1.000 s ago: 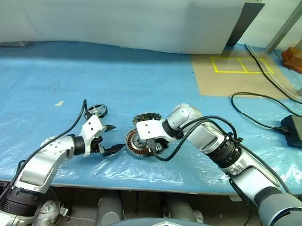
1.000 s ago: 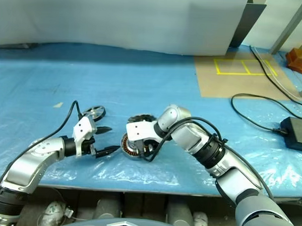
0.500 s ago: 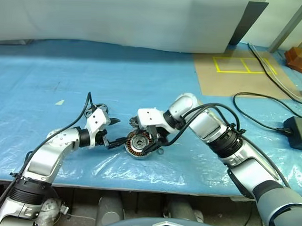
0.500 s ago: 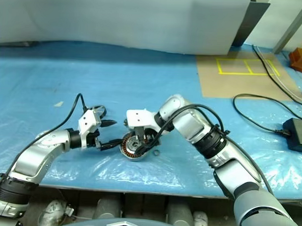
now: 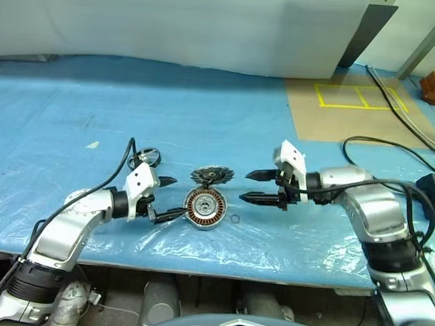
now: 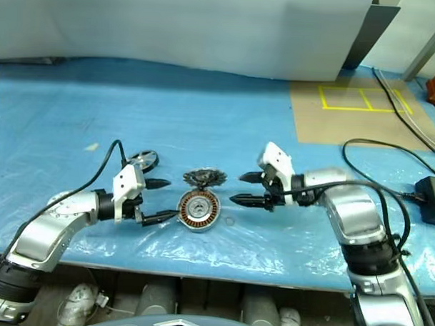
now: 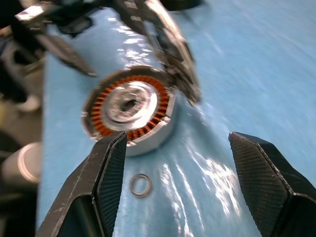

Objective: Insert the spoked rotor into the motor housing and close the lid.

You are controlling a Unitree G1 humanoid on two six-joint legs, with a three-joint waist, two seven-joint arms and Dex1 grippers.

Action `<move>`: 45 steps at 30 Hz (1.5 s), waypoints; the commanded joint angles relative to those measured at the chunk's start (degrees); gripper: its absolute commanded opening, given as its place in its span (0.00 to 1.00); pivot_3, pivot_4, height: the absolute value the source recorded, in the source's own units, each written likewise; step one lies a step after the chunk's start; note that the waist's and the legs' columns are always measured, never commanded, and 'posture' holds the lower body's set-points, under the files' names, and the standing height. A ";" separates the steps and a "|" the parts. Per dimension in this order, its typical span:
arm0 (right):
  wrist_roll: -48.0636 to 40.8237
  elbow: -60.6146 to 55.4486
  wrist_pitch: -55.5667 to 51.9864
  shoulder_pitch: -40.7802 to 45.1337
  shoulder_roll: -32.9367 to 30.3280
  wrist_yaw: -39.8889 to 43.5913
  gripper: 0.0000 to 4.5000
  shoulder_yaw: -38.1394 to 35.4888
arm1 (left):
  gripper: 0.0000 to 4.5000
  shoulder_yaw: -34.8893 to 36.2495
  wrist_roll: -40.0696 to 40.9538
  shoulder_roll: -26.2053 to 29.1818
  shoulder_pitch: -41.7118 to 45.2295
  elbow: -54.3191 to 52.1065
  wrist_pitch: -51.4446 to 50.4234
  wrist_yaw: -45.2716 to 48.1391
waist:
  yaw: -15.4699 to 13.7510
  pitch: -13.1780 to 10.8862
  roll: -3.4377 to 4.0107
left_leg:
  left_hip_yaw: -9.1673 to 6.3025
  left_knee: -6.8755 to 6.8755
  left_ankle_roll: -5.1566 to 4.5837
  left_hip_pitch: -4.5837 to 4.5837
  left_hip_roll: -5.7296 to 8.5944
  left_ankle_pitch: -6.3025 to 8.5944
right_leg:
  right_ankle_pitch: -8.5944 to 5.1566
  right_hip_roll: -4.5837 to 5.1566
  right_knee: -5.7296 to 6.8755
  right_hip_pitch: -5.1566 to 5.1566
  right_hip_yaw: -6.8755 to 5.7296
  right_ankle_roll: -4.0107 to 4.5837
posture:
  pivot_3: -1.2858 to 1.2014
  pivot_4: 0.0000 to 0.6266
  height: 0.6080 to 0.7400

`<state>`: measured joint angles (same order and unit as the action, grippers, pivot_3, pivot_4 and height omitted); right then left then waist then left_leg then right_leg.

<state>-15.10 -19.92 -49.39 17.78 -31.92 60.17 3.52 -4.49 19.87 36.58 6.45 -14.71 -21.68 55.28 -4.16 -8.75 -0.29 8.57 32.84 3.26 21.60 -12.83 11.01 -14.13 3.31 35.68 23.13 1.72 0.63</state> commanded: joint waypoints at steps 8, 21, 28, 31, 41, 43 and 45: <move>-2.27 -4.52 7.32 -6.95 1.74 -6.74 0.76 2.64 | 1.00 -1.31 1.16 0.46 1.68 -2.02 -2.15 0.77 | 0.14 -0.01 0.05 | 0.05 0.00 0.00 -0.08 0.04 0.00 | -0.13 0.01 -0.04 -0.04 0.03 0.18 | 0.52 0.24 1.00; 4.83 8.42 22.68 -8.74 -1.69 -4.96 0.76 11.38 | 1.00 -0.01 1.34 1.76 -1.63 -4.58 -3.14 -0.53 | 0.26 -0.02 0.06 | 0.05 -0.09 0.00 -0.04 0.04 0.00 | -0.02 0.02 -0.18 -0.06 0.00 -0.03 | 0.52 0.24 1.00; 6.13 7.96 26.36 -10.79 -3.14 -3.43 0.76 13.66 | 1.00 0.58 1.71 1.87 -3.04 -5.33 -3.65 -1.46 | 0.25 -0.01 0.05 | 0.05 -0.07 -0.01 -0.12 0.04 0.01 | -0.13 0.02 -0.17 -0.17 0.01 0.17 | 0.52 0.24 1.00; 7.01 7.70 27.82 -11.46 -3.71 -3.97 0.76 13.82 | 1.00 0.62 1.53 2.01 -3.69 -5.38 -3.45 -1.50 | 0.26 -0.01 0.05 | 0.05 -0.08 -0.01 -0.13 0.03 0.01 | -0.13 0.02 -0.18 -0.17 0.02 0.16 | 0.52 0.24 1.00; 12.26 14.68 34.39 -12.24 -2.95 -6.67 0.76 17.02 | 1.00 -0.11 0.84 1.72 -3.25 -4.98 -3.28 -2.50 | 0.55 0.02 0.00 | 0.06 -0.09 -0.02 -0.44 0.03 0.01 | -0.17 0.00 -0.22 -0.42 0.05 0.17 | 0.52 0.24 1.00; 12.94 15.67 35.70 -12.67 -3.12 -6.99 0.68 17.37 | 1.00 -0.09 0.76 1.76 -3.32 -4.93 -3.22 -2.58 | 0.55 0.02 0.00 | 0.06 -0.09 -0.04 -0.50 0.03 0.02 | -0.18 0.01 -0.23 -0.48 0.07 0.17 | 0.52 0.24 1.00; 13.24 16.75 36.37 -12.80 -2.67 -7.84 0.57 17.41 | 1.00 -0.10 0.59 1.77 -3.35 -4.79 -3.09 -2.73 | 0.50 0.03 -0.02 | 0.06 -0.09 -0.05 -0.52 0.04 0.03 | -0.18 0.02 -0.23 -0.51 0.12 0.17 | 0.52 0.24 1.00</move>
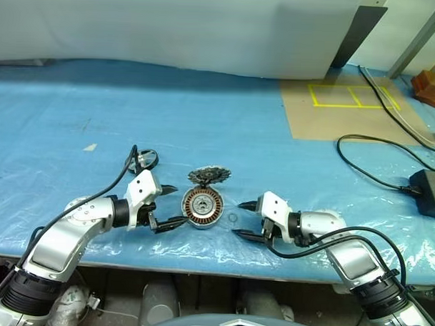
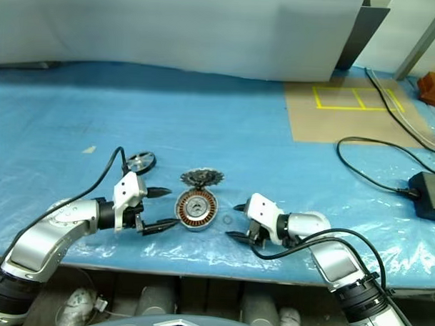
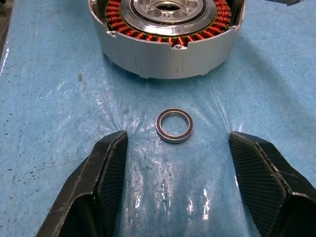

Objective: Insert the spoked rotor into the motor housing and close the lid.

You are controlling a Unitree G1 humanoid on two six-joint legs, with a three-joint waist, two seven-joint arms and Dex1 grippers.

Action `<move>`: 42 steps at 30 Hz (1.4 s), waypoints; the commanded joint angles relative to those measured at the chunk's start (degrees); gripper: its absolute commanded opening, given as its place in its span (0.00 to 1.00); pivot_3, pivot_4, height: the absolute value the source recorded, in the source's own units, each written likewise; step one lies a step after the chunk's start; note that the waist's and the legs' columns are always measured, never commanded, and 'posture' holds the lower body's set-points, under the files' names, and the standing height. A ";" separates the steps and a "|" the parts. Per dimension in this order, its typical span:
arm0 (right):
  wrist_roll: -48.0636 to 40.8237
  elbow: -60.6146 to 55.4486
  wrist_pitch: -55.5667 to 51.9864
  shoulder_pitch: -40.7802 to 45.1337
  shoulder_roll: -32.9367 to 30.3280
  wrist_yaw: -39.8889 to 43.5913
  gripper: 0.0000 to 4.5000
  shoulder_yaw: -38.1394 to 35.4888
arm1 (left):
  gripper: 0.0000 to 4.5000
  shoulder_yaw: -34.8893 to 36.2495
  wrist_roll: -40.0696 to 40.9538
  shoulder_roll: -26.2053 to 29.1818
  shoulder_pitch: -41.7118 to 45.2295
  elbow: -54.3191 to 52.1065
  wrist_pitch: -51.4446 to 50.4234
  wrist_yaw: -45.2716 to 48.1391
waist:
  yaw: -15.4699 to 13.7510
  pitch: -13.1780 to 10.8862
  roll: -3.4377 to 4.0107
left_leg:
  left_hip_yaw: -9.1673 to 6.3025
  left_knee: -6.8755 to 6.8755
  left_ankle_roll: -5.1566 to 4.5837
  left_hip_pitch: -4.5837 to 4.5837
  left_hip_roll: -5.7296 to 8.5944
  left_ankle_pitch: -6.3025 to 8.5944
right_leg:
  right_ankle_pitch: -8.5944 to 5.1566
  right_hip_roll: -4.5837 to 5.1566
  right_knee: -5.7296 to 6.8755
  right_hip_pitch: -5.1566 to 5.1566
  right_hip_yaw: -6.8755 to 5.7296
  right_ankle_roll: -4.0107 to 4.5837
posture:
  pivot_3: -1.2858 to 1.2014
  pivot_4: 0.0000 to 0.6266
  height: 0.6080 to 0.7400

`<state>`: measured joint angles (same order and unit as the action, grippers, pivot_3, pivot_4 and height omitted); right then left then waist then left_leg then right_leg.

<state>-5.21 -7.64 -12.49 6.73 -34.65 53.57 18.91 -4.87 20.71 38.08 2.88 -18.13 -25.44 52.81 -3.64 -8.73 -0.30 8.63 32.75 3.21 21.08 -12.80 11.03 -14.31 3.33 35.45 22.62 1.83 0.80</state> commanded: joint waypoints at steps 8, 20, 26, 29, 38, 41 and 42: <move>3.91 6.63 0.75 -1.06 1.05 -1.80 0.15 2.85 | 1.00 -0.01 -0.79 -0.19 0.71 -0.88 1.04 -0.63 | 0.13 0.12 -0.17 | 0.00 -0.02 0.00 -0.01 -0.01 0.00 | 0.00 -0.01 -0.05 -0.01 0.01 0.01 | 0.52 0.24 1.00; -7.84 -0.24 -7.28 1.65 -3.65 1.71 0.15 -8.64 | 1.00 0.61 -0.74 0.04 1.86 0.58 1.94 -0.04 | 0.04 0.07 -0.08 | 0.00 -0.03 -0.07 0.13 0.05 0.03 | 0.00 0.07 -0.19 0.00 0.02 0.00 | 0.52 0.24 1.00; -10.70 -7.86 -13.00 5.92 -5.44 3.64 0.15 -9.31 | 1.00 0.02 -0.95 -0.38 3.44 1.98 2.69 0.39 | -0.07 0.05 -0.04 | 0.01 -0.35 0.01 0.29 -0.02 -0.02 | 0.15 -0.11 -0.51 0.21 -0.05 -0.21 | 0.52 0.24 1.00; -9.47 -7.51 -13.83 9.61 -2.86 3.66 0.15 -6.07 | 1.00 -0.27 -1.53 -0.67 4.12 2.87 4.07 0.52 | 0.02 0.05 -0.04 | 0.00 -0.50 0.03 0.30 -0.02 -0.02 | 0.18 -0.15 -0.49 0.28 -0.09 -0.24 | 0.52 0.24 1.00; -3.80 -0.95 -10.42 16.95 3.47 4.74 0.15 2.80 | 1.00 0.27 -2.08 0.24 2.79 2.37 6.25 1.42 | -0.25 0.05 -0.04 | 0.00 -0.47 0.12 0.43 0.02 0.02 | 0.18 -0.05 -0.51 0.31 -0.15 -0.26 | 0.52 0.24 1.00; -3.68 0.16 -9.66 18.21 4.51 5.24 0.15 3.01 | 1.00 0.10 -2.26 0.68 1.22 1.01 6.23 1.18 | -0.23 0.05 -0.04 | 0.00 -0.43 0.12 0.42 0.02 0.02 | 0.19 -0.04 -0.46 0.31 -0.15 -0.27 | 0.52 0.24 1.00; -3.72 0.17 -9.53 18.42 4.71 5.67 0.15 3.30 | 1.00 -0.06 -2.53 0.82 0.46 0.62 6.55 1.10 | -0.24 0.05 -0.04 | 0.00 -0.43 0.12 0.42 0.01 0.02 | 0.19 -0.04 -0.44 0.31 -0.15 -0.26 | 0.52 0.24 1.00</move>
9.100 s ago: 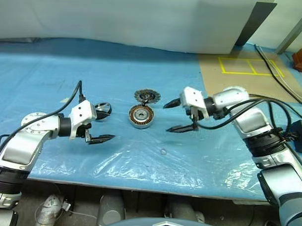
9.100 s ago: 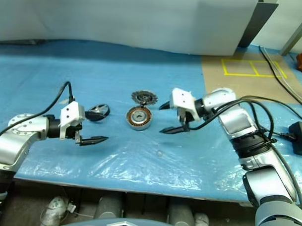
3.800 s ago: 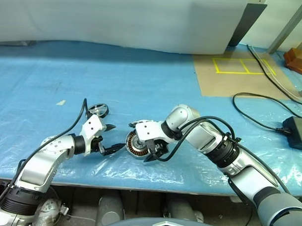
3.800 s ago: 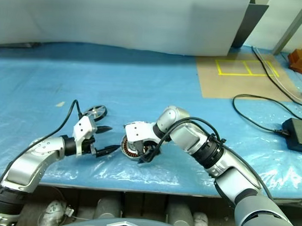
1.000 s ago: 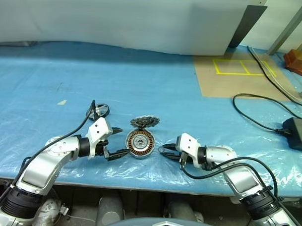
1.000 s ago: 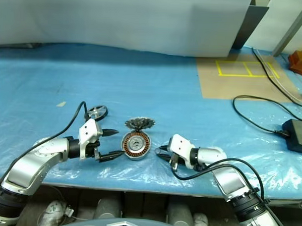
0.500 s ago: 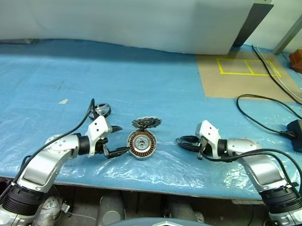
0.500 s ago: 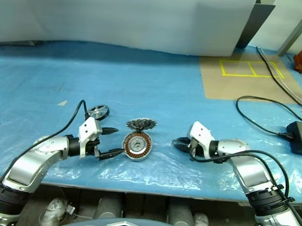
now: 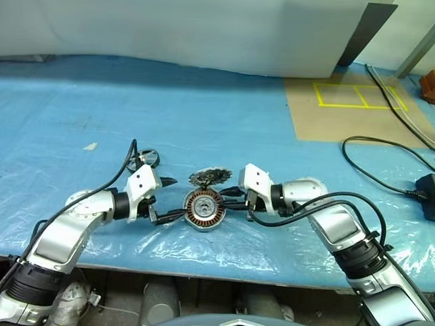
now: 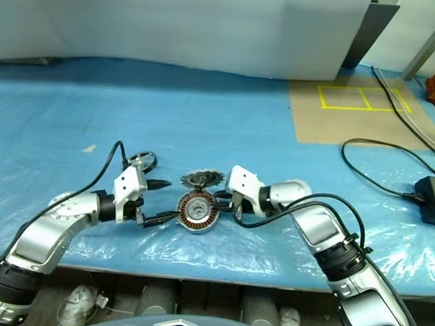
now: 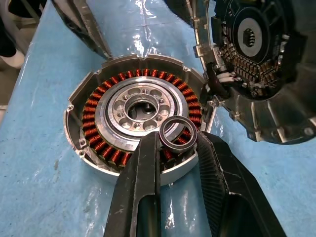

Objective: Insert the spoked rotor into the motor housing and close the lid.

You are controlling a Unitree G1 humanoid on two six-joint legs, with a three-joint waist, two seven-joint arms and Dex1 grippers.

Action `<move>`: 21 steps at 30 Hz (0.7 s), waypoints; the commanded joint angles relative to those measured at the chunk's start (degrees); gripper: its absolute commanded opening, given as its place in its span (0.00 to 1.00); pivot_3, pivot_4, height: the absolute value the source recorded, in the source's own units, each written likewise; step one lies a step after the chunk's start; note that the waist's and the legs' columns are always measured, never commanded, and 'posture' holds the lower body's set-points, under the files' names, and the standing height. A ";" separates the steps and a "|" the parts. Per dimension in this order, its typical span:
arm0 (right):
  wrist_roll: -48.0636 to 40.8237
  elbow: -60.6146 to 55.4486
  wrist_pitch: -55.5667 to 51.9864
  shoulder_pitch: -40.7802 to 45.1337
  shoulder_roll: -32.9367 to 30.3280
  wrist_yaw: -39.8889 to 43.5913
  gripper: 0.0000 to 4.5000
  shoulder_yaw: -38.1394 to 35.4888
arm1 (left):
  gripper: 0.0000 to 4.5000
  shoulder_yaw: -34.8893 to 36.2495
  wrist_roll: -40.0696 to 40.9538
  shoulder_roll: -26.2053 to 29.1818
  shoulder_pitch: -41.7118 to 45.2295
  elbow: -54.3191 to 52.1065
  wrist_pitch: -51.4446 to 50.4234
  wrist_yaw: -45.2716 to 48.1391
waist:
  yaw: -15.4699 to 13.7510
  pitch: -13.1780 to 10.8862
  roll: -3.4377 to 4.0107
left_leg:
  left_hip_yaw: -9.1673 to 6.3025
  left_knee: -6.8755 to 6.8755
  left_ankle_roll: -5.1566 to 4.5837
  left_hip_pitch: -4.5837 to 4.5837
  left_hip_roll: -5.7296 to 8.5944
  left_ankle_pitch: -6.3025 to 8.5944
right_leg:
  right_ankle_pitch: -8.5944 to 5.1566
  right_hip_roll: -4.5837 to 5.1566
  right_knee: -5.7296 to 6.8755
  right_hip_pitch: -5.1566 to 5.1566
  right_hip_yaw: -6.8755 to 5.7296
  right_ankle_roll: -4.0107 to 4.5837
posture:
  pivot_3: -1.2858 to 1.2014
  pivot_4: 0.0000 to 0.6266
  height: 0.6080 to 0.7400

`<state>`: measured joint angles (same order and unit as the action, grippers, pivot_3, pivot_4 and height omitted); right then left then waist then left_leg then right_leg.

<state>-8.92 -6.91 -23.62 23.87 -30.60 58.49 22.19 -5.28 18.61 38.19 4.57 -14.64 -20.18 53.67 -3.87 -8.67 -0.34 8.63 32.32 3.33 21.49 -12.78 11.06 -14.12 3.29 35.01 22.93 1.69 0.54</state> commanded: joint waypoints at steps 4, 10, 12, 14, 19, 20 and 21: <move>0.62 -0.20 3.21 2.59 1.10 2.23 0.15 1.11 | 1.00 0.36 -0.47 0.86 -3.50 -4.36 2.20 0.46 | 0.00 0.00 0.00 | 0.00 0.00 0.00 0.00 -0.01 0.00 | 0.00 -0.01 0.01 0.00 0.00 0.00 | 0.52 0.24 1.00; -1.93 1.09 2.68 5.41 1.58 6.52 0.15 0.31 | 1.00 1.19 0.28 0.28 -3.47 -4.72 3.10 0.54 | 0.00 0.00 0.00 | -0.01 0.10 0.00 -0.02 -0.01 0.00 | 0.00 0.00 0.14 0.00 0.00 0.00 | 0.52 0.24 1.00; -1.91 1.92 2.91 5.86 1.72 7.67 0.15 0.71 | 1.00 1.13 0.24 0.40 -3.67 -4.79 3.77 0.87 | -0.01 0.00 0.00 | -0.01 0.13 0.00 -0.02 -0.02 0.00 | 0.00 0.00 0.19 0.00 0.00 0.01 | 0.52 0.24 1.00; -1.13 2.84 3.42 5.65 2.04 8.59 0.15 1.93 | 1.00 1.01 0.12 0.68 -4.21 -4.96 4.27 1.32 | 0.01 0.00 0.00 | -0.01 0.13 0.00 -0.03 -0.02 0.00 | -0.01 0.00 0.21 0.00 0.00 0.01 | 0.52 0.24 1.00; 0.68 6.21 5.60 5.60 3.95 8.82 0.15 3.80 | 1.00 0.40 -0.10 1.17 -5.35 -5.66 4.42 2.15 | 0.04 0.00 0.00 | 0.00 0.14 0.00 -0.03 -0.03 0.00 | -0.01 -0.01 0.23 0.03 0.00 0.02 | 0.52 0.24 1.00; 0.98 6.77 6.18 5.85 4.38 8.75 0.15 3.95 | 1.00 0.30 -0.20 1.21 -5.47 -5.72 4.46 2.20 | 0.04 0.00 0.00 | 0.00 0.14 -0.01 -0.03 -0.03 0.00 | -0.01 -0.01 0.26 0.04 0.00 0.02 | 0.52 0.24 1.00; 1.13 7.16 6.45 6.23 4.79 8.74 0.15 4.01 | 1.00 0.34 -0.34 1.16 -5.44 -5.67 4.44 2.06 | 0.04 0.00 0.00 | 0.00 0.15 -0.01 -0.03 -0.02 0.00 | -0.01 -0.01 0.27 0.04 0.00 0.02 | 0.52 0.24 1.00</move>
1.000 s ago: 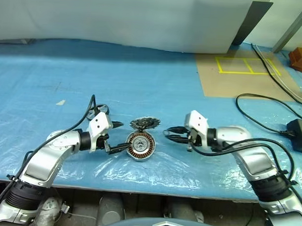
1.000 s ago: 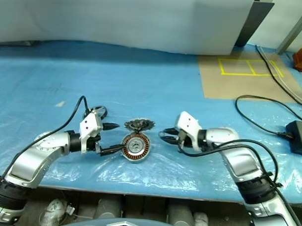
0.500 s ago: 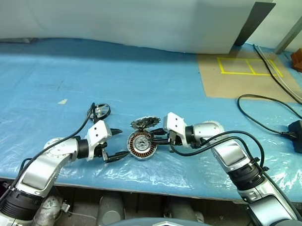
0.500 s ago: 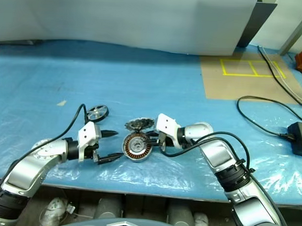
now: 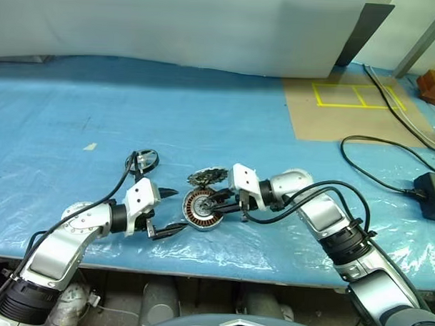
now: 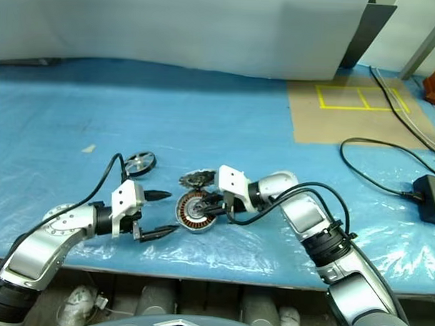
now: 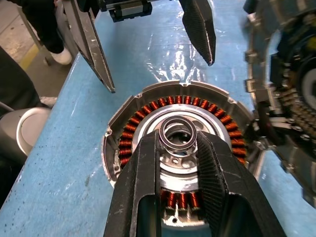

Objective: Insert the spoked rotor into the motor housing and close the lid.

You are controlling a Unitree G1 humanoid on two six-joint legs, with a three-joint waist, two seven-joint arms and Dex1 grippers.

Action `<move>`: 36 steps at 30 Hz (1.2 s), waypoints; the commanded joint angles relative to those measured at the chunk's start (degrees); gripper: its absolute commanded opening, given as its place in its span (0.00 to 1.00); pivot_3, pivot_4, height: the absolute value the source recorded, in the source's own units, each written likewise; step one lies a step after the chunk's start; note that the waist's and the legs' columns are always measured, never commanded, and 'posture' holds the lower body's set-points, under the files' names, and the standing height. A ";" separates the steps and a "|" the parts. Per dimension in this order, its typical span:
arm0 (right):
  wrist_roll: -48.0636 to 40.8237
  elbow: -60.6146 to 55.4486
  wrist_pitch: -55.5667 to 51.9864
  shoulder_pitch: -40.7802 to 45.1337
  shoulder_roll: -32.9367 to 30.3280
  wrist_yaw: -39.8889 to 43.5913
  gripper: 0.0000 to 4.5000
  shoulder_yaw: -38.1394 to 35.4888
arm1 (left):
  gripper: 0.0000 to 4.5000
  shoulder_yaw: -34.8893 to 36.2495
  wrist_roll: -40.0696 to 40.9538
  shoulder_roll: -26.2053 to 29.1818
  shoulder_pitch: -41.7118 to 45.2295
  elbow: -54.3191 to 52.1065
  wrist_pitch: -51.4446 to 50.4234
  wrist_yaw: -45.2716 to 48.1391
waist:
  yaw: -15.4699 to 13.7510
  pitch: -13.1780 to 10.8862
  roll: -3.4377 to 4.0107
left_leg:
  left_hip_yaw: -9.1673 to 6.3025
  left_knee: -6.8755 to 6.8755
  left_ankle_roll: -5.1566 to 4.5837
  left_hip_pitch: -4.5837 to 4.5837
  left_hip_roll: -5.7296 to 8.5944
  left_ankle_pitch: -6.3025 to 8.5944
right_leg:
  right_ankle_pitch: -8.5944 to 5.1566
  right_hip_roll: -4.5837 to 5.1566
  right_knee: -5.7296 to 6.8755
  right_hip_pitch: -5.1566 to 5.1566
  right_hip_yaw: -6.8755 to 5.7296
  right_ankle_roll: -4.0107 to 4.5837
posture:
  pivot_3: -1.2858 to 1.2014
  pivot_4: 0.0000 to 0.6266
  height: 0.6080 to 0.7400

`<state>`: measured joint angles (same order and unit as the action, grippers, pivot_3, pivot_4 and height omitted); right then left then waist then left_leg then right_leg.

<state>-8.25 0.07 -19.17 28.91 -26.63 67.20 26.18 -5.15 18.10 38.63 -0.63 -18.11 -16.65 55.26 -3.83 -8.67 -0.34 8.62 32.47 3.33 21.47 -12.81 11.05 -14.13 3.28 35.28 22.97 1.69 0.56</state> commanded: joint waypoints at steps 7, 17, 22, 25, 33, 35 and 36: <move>1.83 2.97 4.55 2.17 1.55 0.71 0.15 0.27 | 1.00 0.45 -0.40 0.36 0.68 -1.38 0.76 -0.09 | -0.02 0.00 0.00 | 0.00 0.23 0.00 0.00 0.00 0.00 | -0.01 0.02 0.24 0.00 0.01 0.01 | 0.52 0.24 1.00; 4.03 5.27 6.78 1.73 0.87 1.50 0.15 1.00 | 1.00 -0.10 -1.22 -0.42 1.45 -0.34 1.38 -0.93 | 0.01 0.00 0.00 | 0.00 0.27 0.00 0.00 -0.01 0.00 | -0.01 0.02 0.29 0.01 0.02 0.02 | 0.52 0.24 1.00; 4.48 6.37 6.93 1.96 1.30 1.55 0.23 0.86 | 1.00 0.01 -1.47 -0.79 2.28 0.25 1.68 -1.14 | 0.00 0.00 0.00 | 0.00 0.30 -0.01 -0.01 -0.01 0.00 | -0.01 0.02 0.32 0.01 0.02 0.02 | 0.52 0.24 1.00; 4.87 6.70 7.00 2.10 1.55 1.13 0.46 0.79 | 1.00 0.03 -1.55 -0.83 2.31 0.45 1.81 -1.22 | 0.01 0.00 0.00 | 0.00 0.30 -0.01 -0.02 -0.01 0.00 | -0.01 0.02 0.34 0.01 0.02 0.02 | 0.52 0.24 1.00; 2.82 4.70 5.53 2.36 0.29 1.47 0.61 -2.31 | 1.00 0.47 -1.11 -1.01 2.34 0.57 1.56 -1.36 | -0.05 0.00 0.00 | 0.00 0.33 -0.01 -0.02 -0.01 0.00 | -0.02 0.03 0.37 0.01 0.02 0.05 | 0.52 0.24 1.00; 1.45 3.03 4.26 2.17 -0.95 2.32 0.61 -3.50 | 1.00 0.49 -1.13 -0.96 2.32 0.66 1.61 -1.29 | -0.12 0.00 0.00 | 0.00 0.35 -0.01 -0.01 0.00 0.00 | -0.03 0.04 0.37 0.01 0.03 0.05 | 0.52 0.24 1.00; 0.60 2.02 3.33 2.12 -1.36 2.59 0.61 -4.15 | 1.00 0.49 -1.12 -0.94 2.32 0.74 1.62 -1.24 | -0.13 0.00 0.00 | 0.00 0.36 -0.01 0.00 0.01 0.00 | -0.03 0.05 0.37 0.00 0.03 0.05 | 0.52 0.24 1.00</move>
<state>-5.71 5.10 -14.72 30.81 -27.11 69.22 24.62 -5.32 16.63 37.67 1.47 -16.59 -15.95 54.04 -3.96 -8.67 -0.34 8.62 32.83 3.31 21.47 -12.80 11.06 -14.16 3.32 35.64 22.97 1.72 0.60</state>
